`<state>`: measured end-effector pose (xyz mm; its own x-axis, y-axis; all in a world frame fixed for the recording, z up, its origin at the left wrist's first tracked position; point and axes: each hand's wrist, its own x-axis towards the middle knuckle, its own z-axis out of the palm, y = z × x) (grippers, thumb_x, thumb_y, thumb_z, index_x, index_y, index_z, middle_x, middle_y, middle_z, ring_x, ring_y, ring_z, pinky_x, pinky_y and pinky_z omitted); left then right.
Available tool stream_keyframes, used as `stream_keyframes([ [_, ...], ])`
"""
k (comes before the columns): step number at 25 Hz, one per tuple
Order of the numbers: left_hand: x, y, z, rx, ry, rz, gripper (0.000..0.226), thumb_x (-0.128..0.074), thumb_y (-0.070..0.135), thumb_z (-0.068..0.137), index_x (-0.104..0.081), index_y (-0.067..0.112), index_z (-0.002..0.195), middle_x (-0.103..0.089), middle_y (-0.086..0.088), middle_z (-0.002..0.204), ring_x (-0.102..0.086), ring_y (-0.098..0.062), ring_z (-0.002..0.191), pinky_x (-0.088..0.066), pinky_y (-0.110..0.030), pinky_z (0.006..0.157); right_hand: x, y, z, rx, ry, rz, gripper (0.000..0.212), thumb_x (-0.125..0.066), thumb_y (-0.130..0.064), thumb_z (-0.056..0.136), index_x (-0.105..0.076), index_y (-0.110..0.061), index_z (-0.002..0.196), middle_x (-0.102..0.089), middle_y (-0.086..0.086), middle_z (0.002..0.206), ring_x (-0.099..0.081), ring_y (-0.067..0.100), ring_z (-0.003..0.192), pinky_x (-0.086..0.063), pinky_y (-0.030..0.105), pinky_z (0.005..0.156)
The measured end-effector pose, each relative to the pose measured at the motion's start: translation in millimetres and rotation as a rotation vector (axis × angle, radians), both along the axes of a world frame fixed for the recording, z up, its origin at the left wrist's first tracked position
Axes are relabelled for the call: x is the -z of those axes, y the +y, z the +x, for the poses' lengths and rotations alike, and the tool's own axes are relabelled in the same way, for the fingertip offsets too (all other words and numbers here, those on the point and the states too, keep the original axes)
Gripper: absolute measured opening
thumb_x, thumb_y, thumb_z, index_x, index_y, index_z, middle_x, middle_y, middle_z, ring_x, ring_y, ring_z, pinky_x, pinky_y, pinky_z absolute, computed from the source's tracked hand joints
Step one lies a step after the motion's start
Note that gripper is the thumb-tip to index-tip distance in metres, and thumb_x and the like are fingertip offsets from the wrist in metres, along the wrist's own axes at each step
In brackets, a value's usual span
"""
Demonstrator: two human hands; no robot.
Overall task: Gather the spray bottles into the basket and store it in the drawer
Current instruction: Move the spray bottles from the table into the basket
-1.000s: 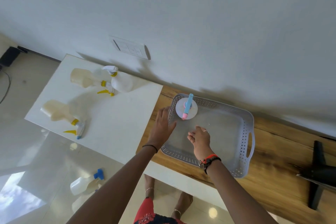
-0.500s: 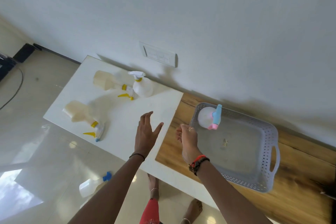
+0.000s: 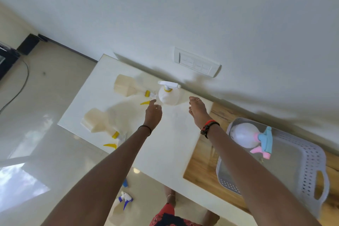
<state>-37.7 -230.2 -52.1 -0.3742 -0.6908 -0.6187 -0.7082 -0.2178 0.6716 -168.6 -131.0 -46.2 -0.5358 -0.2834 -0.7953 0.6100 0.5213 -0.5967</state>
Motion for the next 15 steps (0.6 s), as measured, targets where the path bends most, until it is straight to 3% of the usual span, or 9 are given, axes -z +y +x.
stream_keyframes([
  [2,5,-7,-7,-0.158,0.06,0.181,0.042,-0.037,0.006,0.098,-0.036,0.002,0.14,-0.055,-0.01,0.099,-0.056,-0.022,0.091,-0.047,-0.017,0.074,7,-18,-4,-0.049,0.025,0.009,0.012,-0.04,-0.034,0.097,-0.049,-0.026,0.097,-0.044,-0.008,0.085,-0.04,0.007,0.071,-0.037,0.029,0.091],
  [4,10,-13,-14,-0.263,0.094,0.321,0.041,-0.036,0.019,0.101,-0.037,0.005,0.14,-0.049,-0.008,0.11,-0.055,-0.021,0.095,-0.047,-0.023,0.081,9,-36,-8,-0.101,0.033,0.013,0.017,-0.037,-0.036,0.097,-0.048,-0.026,0.105,-0.041,-0.01,0.082,-0.039,0.007,0.071,-0.036,0.026,0.086],
  [6,16,-18,-21,-0.294,0.136,0.443,0.046,-0.035,0.034,0.102,-0.035,0.011,0.142,-0.044,-0.01,0.122,-0.055,-0.024,0.104,-0.047,-0.03,0.095,9,-51,-13,-0.161,0.06,0.004,0.024,-0.035,-0.033,0.098,-0.053,-0.024,0.109,-0.039,-0.008,0.079,-0.037,0.009,0.068,-0.036,0.021,0.07],
  [8,21,-23,-27,-0.279,0.165,0.528,0.053,-0.035,0.045,0.1,-0.031,0.018,0.144,-0.041,-0.013,0.127,-0.055,-0.026,0.109,-0.045,-0.034,0.104,11,-63,-17,-0.226,0.102,-0.017,0.026,-0.032,-0.03,0.098,-0.052,-0.024,0.083,-0.035,-0.008,0.071,-0.033,0.012,0.063,-0.028,0.023,0.057],
  [10,26,-27,-32,-0.237,0.171,0.554,0.055,-0.035,0.051,0.098,-0.031,0.024,0.144,-0.039,-0.014,0.135,-0.054,-0.026,0.112,-0.044,-0.034,0.106,15,-71,-19,-0.307,0.126,-0.033,0.033,-0.031,-0.03,0.099,-0.045,-0.022,0.071,-0.038,-0.008,0.073,-0.034,0.017,0.074,-0.028,0.025,0.06],
  [13,31,-29,-33,-0.224,0.188,0.55,0.055,-0.035,0.053,0.097,-0.029,0.028,0.146,-0.035,-0.014,0.145,-0.052,-0.026,0.114,-0.042,-0.033,0.107,19,-72,-14,-0.413,0.104,-0.012,0.039,-0.029,-0.041,0.101,-0.058,-0.016,0.108,-0.048,-0.005,0.101,-0.042,0.016,0.094,-0.034,0.027,0.079],
  [15,32,-26,-28,-0.225,0.211,0.559,0.056,-0.035,0.052,0.097,-0.026,0.03,0.148,-0.032,-0.009,0.152,-0.047,-0.025,0.125,-0.04,-0.034,0.11,21,-63,-9,-0.353,0.049,-0.063,0.03,-0.033,-0.04,0.102,-0.053,-0.022,0.114,-0.052,-0.005,0.105,-0.044,0.016,0.097,-0.037,0.023,0.076],
])
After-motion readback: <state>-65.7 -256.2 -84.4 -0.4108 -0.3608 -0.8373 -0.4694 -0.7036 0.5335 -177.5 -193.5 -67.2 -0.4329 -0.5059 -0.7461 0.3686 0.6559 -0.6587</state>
